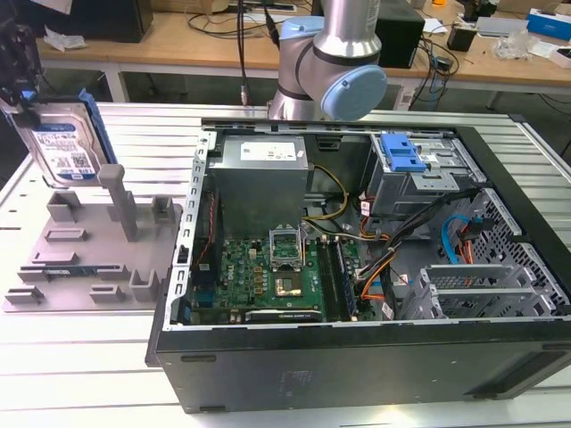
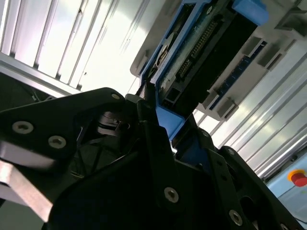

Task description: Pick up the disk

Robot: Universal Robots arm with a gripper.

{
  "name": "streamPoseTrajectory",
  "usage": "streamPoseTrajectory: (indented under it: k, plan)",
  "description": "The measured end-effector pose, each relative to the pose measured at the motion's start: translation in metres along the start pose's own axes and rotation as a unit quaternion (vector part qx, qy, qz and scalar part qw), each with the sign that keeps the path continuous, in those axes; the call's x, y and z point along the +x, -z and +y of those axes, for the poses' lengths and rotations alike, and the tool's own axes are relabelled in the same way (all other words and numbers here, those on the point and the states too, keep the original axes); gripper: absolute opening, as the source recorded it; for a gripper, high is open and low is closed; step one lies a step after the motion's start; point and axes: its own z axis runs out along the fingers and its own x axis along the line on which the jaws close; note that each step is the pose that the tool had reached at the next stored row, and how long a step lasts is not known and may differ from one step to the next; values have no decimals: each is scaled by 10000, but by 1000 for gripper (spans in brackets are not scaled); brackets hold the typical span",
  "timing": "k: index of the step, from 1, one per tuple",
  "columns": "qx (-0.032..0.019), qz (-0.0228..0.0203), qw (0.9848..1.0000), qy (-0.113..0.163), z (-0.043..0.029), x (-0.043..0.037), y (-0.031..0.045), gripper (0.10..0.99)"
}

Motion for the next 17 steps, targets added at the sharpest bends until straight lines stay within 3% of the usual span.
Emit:
streamPoseTrajectory:
  k: [4,6,11,12,17]
  plan:
    - [5,-5,10000,0,-4,0,218,365]
    - [8,-7,10000,-1,-8,1,378,365]
    - [13,-12,10000,0,-12,1,610,365]
    - [16,-16,10000,0,-14,1,699,365]
    - [23,-25,10000,-1,-18,2,904,365]
